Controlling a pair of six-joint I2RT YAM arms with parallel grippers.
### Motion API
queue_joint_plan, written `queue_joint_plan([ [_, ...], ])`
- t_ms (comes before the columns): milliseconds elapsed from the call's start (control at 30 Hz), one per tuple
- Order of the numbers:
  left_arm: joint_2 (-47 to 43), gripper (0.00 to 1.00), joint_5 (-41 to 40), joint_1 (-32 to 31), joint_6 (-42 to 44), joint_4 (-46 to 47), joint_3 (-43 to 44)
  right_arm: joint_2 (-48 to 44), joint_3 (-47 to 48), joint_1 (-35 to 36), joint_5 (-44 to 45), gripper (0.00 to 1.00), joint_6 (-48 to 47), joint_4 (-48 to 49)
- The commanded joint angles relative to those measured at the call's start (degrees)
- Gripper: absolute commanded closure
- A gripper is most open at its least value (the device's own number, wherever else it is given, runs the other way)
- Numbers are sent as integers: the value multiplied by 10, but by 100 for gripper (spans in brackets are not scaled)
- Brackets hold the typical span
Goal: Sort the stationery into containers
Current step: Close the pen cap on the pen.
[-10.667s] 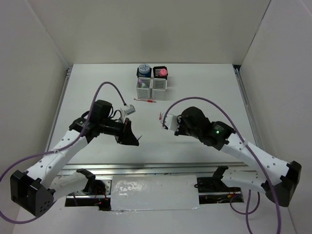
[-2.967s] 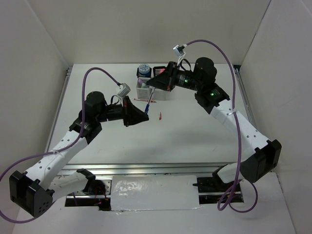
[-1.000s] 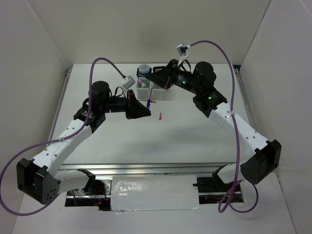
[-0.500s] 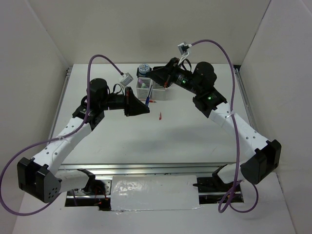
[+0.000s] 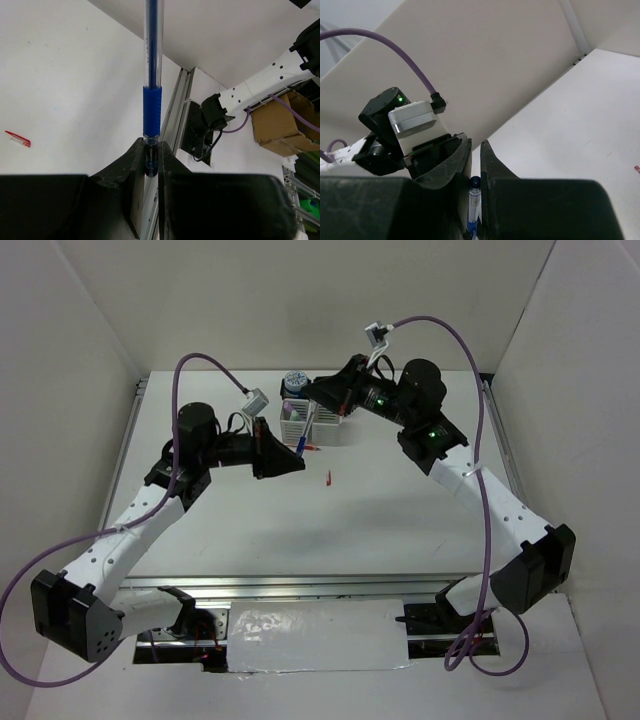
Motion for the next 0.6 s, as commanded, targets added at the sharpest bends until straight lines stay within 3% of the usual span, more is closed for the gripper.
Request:
queue_joint_plan([
  [0, -46, 100, -60, 14, -3, 186, 13, 22, -18, 8, -115, 95, 4, -146],
  [233, -55, 100, -57, 2, -1, 169, -15, 23, -10, -18, -120, 99, 17, -130],
  [567, -60, 100, -53, -22, -13, 170, -58, 43, 45, -54, -115, 98, 47, -95],
])
